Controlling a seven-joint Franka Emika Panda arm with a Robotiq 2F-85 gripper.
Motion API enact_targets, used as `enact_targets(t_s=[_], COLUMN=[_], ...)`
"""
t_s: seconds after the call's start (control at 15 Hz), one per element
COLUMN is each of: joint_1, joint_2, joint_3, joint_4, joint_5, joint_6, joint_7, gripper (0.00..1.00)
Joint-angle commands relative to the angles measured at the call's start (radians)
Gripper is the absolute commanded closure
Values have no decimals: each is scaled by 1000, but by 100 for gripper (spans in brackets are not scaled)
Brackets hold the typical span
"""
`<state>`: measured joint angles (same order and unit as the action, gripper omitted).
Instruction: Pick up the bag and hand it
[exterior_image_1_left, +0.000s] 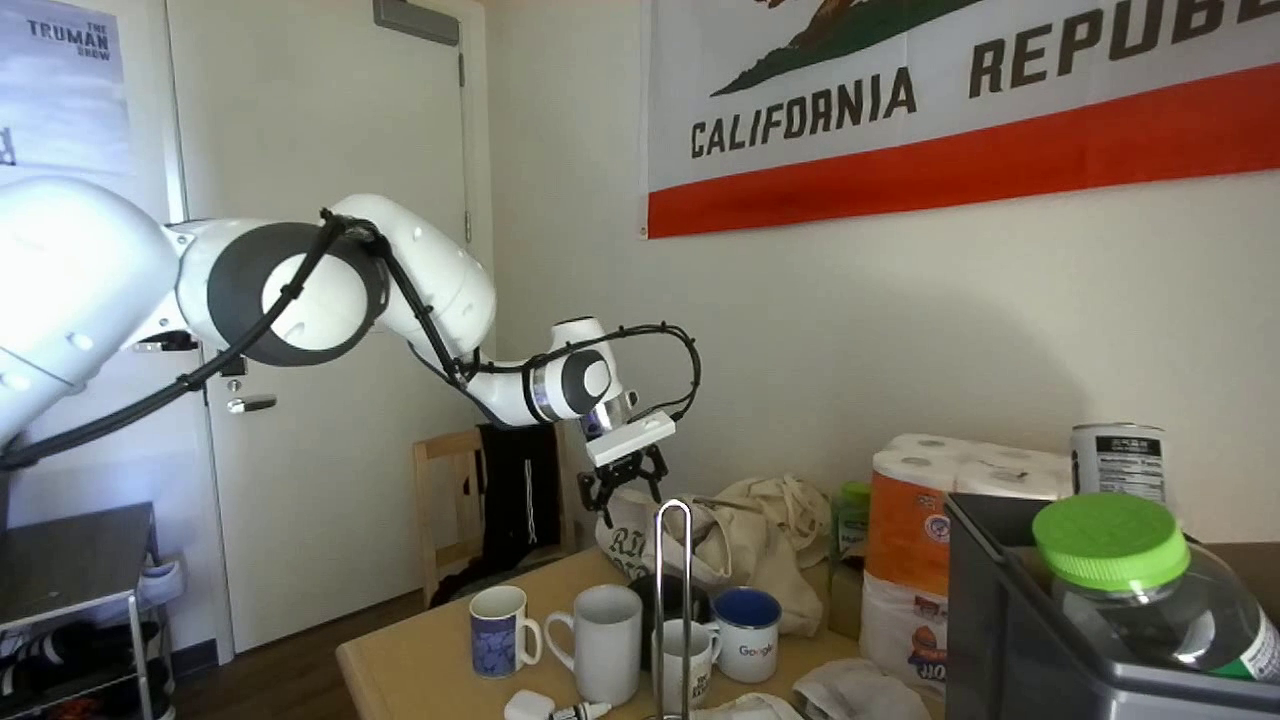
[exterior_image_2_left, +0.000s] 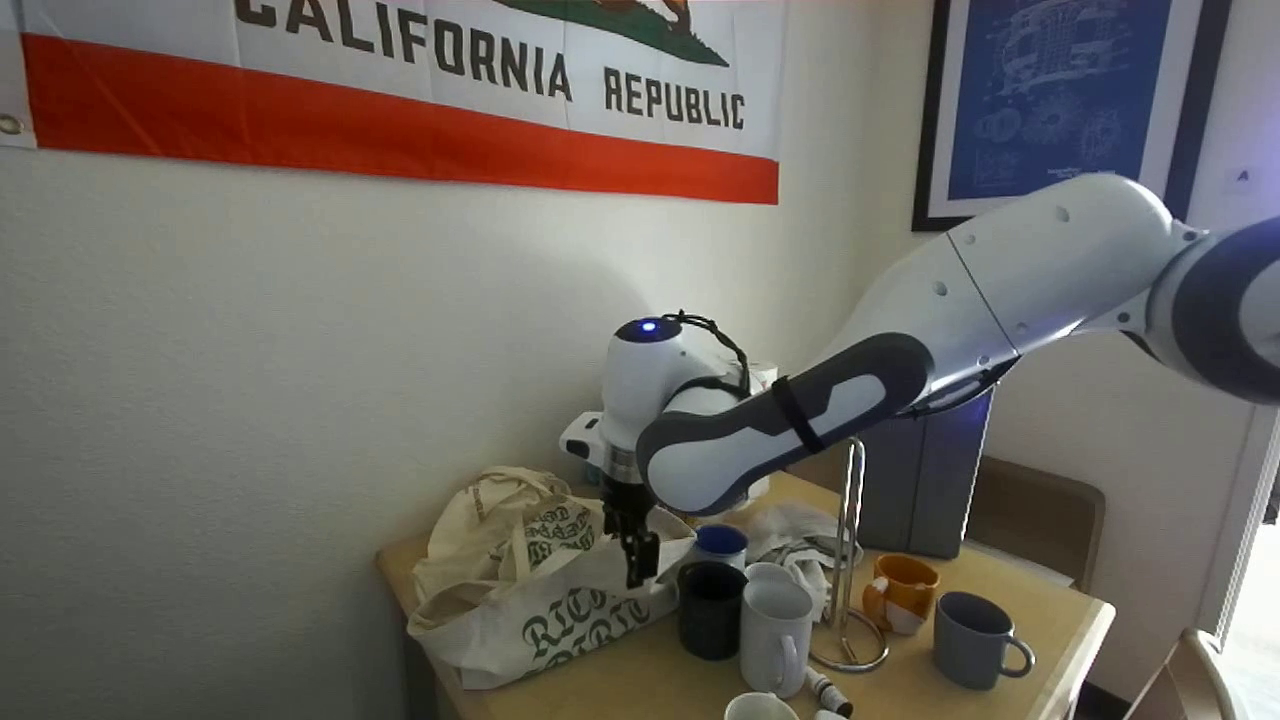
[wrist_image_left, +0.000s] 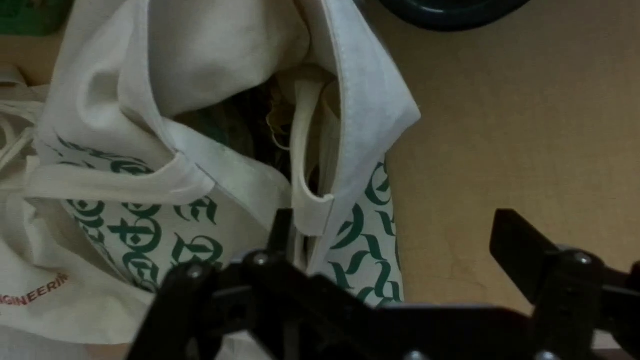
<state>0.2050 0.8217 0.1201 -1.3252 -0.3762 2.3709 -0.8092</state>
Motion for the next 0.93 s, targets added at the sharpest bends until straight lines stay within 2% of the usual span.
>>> enact_targets(t_s=[0.0,0.4,0.87], joint_1=[11,31,31], joint_2=[69,93,222], joint_3=[-7,0,-5], joint_4=[111,241,342], joint_5=[-24,-7,8], joint_6=[32,-5,-12], joint_7=[-41,-101,-187], gripper=[0,0,0])
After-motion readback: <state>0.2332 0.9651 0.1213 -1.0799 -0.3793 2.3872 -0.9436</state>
